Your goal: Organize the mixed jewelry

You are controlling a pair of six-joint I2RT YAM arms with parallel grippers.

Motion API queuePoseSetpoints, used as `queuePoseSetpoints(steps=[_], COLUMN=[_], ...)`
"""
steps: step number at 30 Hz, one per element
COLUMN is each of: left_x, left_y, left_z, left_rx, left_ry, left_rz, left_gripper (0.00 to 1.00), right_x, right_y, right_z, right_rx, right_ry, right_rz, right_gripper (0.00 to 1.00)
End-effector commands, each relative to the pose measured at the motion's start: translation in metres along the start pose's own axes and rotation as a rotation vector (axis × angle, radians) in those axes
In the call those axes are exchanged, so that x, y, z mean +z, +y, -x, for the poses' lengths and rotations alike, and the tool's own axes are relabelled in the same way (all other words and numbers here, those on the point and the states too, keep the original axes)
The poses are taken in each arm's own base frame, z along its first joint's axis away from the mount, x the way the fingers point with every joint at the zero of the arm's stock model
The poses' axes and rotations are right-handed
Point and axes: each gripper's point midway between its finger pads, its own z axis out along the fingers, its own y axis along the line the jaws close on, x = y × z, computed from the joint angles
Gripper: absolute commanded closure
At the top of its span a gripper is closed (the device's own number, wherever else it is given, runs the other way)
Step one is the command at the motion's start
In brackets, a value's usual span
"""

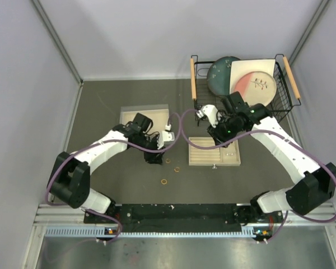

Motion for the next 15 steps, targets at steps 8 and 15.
queuePoseSetpoints(steps=[8, 15], left_x=[0.037, 0.043], left_y=[0.052, 0.061], left_z=[0.001, 0.000], left_rx=[-0.080, -0.244], left_ry=[0.049, 0.067], left_rz=[0.118, 0.157], left_gripper=[0.61, 0.61], right_x=[0.006, 0.005], right_y=[-0.025, -0.036], right_z=[-0.027, -0.062], right_rx=[0.183, 0.123], right_ry=[-0.100, -0.051], right_rz=[-0.147, -0.261], right_gripper=[0.67, 0.68])
